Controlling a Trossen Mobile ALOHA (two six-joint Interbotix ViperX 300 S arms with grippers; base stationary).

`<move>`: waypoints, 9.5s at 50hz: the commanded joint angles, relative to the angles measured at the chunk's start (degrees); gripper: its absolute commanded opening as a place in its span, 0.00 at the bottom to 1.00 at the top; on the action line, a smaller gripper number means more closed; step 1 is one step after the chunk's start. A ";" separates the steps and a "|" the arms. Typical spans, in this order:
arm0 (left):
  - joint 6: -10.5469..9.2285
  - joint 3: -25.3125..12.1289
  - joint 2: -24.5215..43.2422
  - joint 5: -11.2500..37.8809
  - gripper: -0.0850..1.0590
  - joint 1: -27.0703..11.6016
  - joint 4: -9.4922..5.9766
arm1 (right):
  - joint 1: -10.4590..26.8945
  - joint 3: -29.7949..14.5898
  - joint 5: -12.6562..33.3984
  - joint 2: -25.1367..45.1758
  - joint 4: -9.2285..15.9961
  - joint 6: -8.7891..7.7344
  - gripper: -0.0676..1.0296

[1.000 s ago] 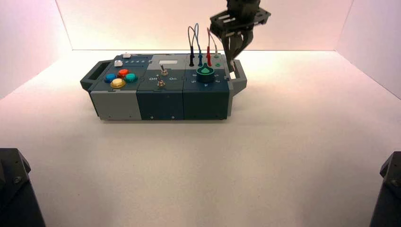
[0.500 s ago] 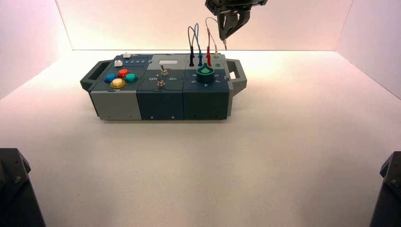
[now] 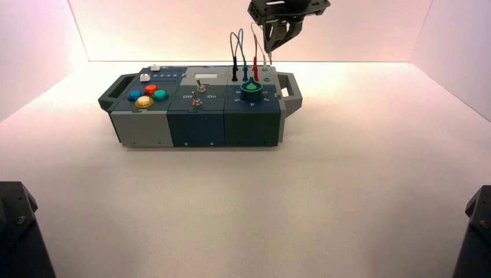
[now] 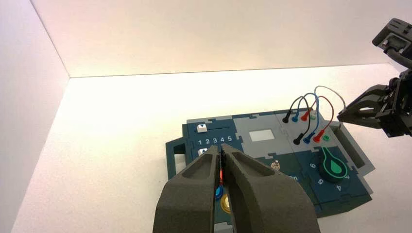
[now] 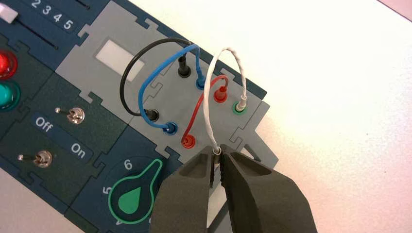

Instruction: Insert the white wire.

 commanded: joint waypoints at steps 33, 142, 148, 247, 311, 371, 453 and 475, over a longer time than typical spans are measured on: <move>0.18 -1.67 0.70 -0.97 0.09 0.26 0.00 | 1.67 -0.26 -4.22 0.79 0.18 1.76 0.04; 0.18 -1.58 0.53 -1.14 0.09 0.44 0.18 | 0.53 1.05 -5.01 2.81 -0.26 1.76 0.04; 0.18 -1.58 0.53 -1.14 0.09 0.44 0.18 | 0.53 1.14 -5.10 2.90 -0.26 1.76 0.04; 0.26 -1.85 2.29 -0.53 0.09 0.35 0.09 | -0.09 -1.23 -4.83 3.34 -0.44 1.76 0.04; 0.53 -1.93 2.37 -0.53 0.09 0.44 0.09 | -0.09 0.53 -6.33 4.48 -0.09 2.55 0.04; 0.53 -1.93 2.37 -0.53 0.09 0.35 0.18 | 0.35 2.29 -5.89 3.43 0.09 2.99 0.04; 0.79 -2.37 4.92 1.67 0.09 0.53 0.26 | 3.78 -5.63 5.63 5.62 -1.23 2.46 0.40; 0.79 -2.29 4.75 2.02 0.09 0.53 0.26 | 3.87 -8.00 14.77 3.60 -1.14 2.81 0.56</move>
